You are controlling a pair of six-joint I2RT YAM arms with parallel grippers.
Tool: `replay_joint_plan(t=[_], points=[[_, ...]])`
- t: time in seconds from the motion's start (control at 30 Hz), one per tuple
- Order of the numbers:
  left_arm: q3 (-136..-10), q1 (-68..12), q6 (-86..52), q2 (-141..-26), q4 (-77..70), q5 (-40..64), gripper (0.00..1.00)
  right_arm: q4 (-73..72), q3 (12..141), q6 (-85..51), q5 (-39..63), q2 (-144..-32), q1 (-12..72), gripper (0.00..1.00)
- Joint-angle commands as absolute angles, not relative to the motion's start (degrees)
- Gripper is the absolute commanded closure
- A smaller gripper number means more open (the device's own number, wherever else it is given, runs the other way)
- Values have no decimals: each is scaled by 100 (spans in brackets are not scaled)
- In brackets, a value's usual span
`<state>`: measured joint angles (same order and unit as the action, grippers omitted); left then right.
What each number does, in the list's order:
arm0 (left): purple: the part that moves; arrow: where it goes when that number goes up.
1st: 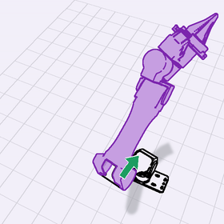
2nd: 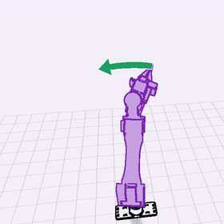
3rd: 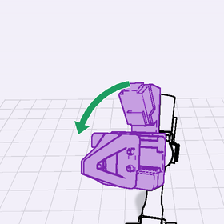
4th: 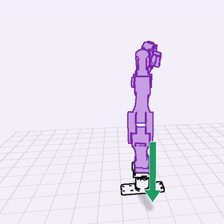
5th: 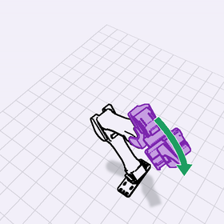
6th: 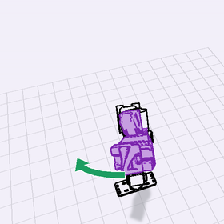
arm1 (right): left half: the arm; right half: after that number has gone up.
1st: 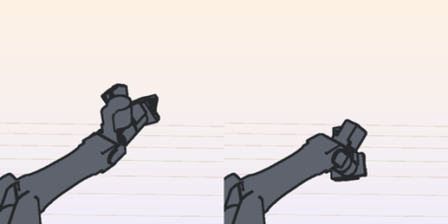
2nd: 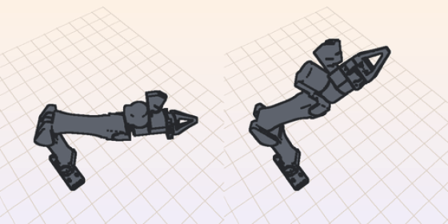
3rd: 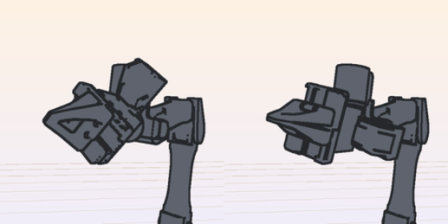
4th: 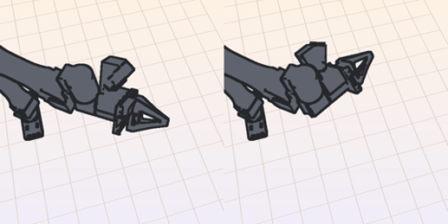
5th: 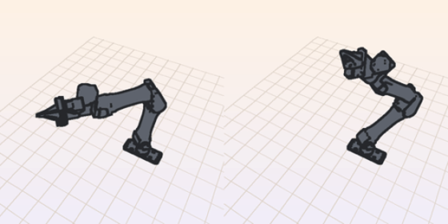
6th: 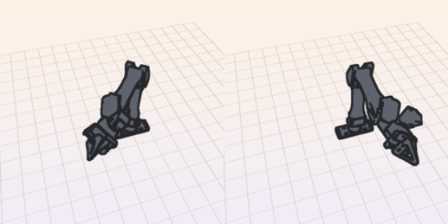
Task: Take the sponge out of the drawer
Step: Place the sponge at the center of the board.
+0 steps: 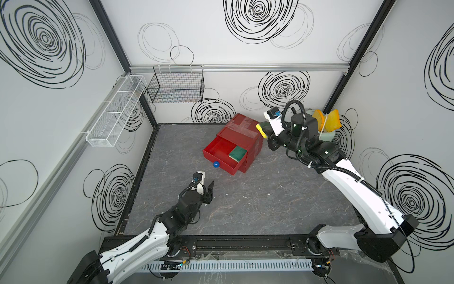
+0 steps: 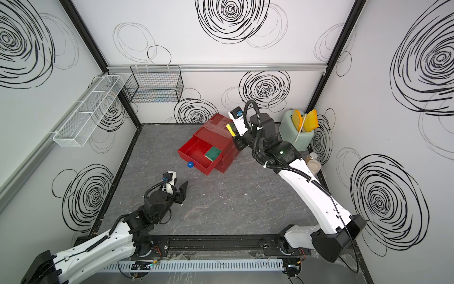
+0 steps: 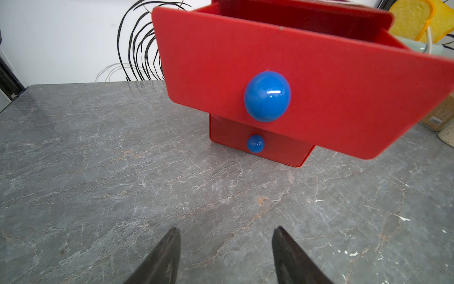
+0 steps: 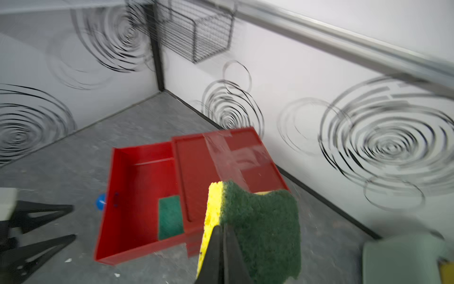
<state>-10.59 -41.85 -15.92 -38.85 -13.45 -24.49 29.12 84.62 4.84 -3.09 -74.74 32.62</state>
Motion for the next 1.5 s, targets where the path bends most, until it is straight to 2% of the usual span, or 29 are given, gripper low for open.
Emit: replay_joint_plan(t=[0.0, 0.17, 0.3, 0.7, 0.73, 0.8, 0.9, 1.03, 1.23, 1.37, 1.47], points=[[-1030, -4164, -1649, -3895, -1608, -2486, 37, 3243, 8141, -188, -1249, -7606, 2888, 100], [-1008, -4160, -1669, -3789, -1548, -2510, 37, 2742, 7363, -439, -1439, -8187, 2409, 100], [-999, -4164, -1670, -3787, -1538, -2518, 37, 2004, 6672, -678, -1097, -8738, 2062, 100], [-1019, -4160, -1670, -3867, -1560, -2549, 36, 1100, 6477, -690, -802, -10194, 1679, 100], [-1025, -4166, -1670, -3876, -1560, -2549, 36, 1121, 6556, -652, -764, -10254, 1656, 95], [-1025, -4164, -1671, -3869, -1555, -2553, 36, 1174, 6733, -600, -704, -10318, 1643, 67], [-1016, -4160, -1679, -3845, -1551, -2561, 36, 1212, 6917, -513, -667, -10170, 1651, 44], [-1010, -4164, -1671, -3850, -1569, -2549, 36, 1599, 7355, -227, -1002, -9848, 1906, 42], [-1004, -4159, -1670, -3872, -1582, -2530, 35, 2143, 8310, 407, -1302, -9172, 2887, 45], [-998, -4169, -1670, -3811, -1556, -2523, 36, 3220, 9404, 696, -1070, -9512, 3334, 46], [-985, -4175, -1672, -3773, -1567, -2531, 35, 3589, 9752, 1014, -1144, -9650, 3829, 47]])
